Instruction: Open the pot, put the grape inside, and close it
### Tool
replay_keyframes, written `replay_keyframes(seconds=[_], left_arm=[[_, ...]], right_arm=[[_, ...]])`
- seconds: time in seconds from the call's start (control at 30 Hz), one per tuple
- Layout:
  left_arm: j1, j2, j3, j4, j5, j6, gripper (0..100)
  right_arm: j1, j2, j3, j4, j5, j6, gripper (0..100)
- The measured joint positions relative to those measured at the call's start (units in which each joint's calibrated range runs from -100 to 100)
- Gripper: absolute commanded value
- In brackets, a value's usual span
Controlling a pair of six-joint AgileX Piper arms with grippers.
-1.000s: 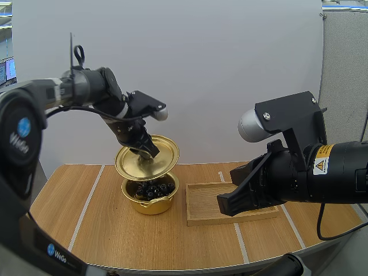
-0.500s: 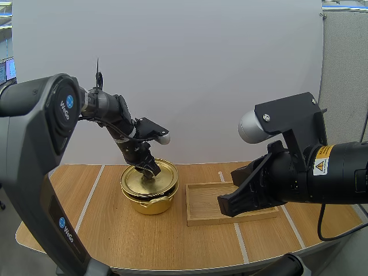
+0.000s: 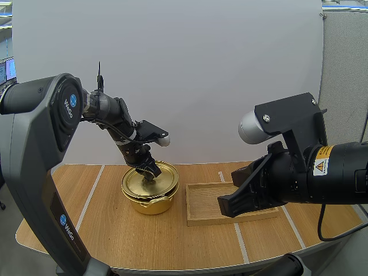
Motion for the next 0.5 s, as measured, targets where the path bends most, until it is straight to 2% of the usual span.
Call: replay_keyframes(seconds=[0.27,0.37,0.5], left_arm=[[0.00,0.1,-0.1,0.0,0.4,0.0,0],[0.00,0.1,-0.3,-1.1,5.8,0.0,0],[0.00,0.1,-0.4,-1.7,6.7,0.0,0]], right_arm=[[0.0,0.0,0.0,0.1,0.0,0.0,0],[0.0,0.0,0.0,0.1,0.0,0.0,0],[0.0,0.0,0.0,0.1,0.0,0.0,0]])
